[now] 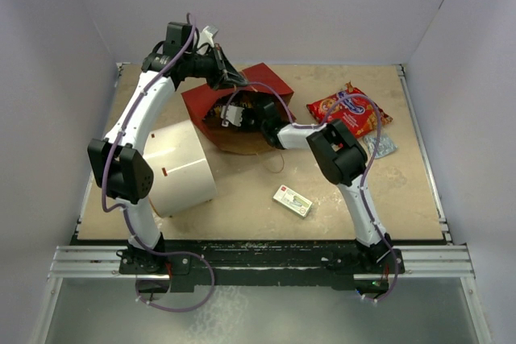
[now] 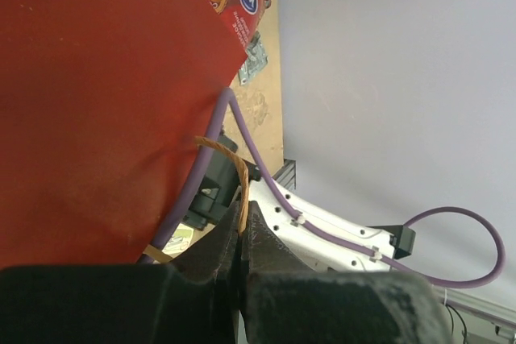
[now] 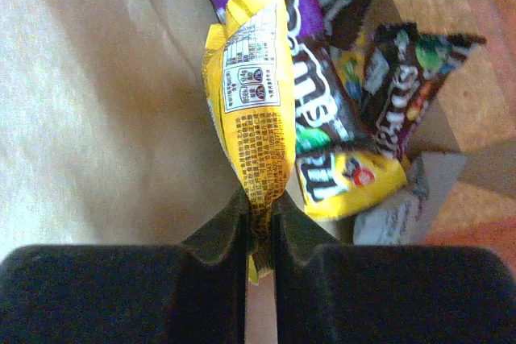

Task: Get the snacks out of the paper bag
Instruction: Take out the snack from the paper bag.

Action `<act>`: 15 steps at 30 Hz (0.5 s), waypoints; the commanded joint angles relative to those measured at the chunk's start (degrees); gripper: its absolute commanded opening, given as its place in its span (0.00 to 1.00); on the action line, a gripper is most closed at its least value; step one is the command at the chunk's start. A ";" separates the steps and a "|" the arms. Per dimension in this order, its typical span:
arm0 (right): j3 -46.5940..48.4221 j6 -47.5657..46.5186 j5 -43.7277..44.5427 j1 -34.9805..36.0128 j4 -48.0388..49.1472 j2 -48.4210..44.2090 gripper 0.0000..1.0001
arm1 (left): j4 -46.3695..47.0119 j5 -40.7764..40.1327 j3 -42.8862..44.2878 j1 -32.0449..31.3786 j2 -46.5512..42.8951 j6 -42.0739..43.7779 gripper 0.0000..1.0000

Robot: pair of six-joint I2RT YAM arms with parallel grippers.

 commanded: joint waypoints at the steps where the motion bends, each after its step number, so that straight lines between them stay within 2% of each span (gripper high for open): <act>1: -4.51 2.47 1.66 -0.71 0.21 -9.11 0.07 | 2.32 0.86 1.91 -0.20 -1.36 0.46 0.00; 9: -16.65 10.35 -5.55 -0.26 -4.35 -25.46 0.03 | 5.71 0.84 -0.97 -0.22 -2.64 -1.13 0.00; 15: -23.38 16.89 -12.33 0.23 -17.52 -38.58 0.00 | 8.02 0.78 -2.55 -0.22 -3.33 -1.91 0.00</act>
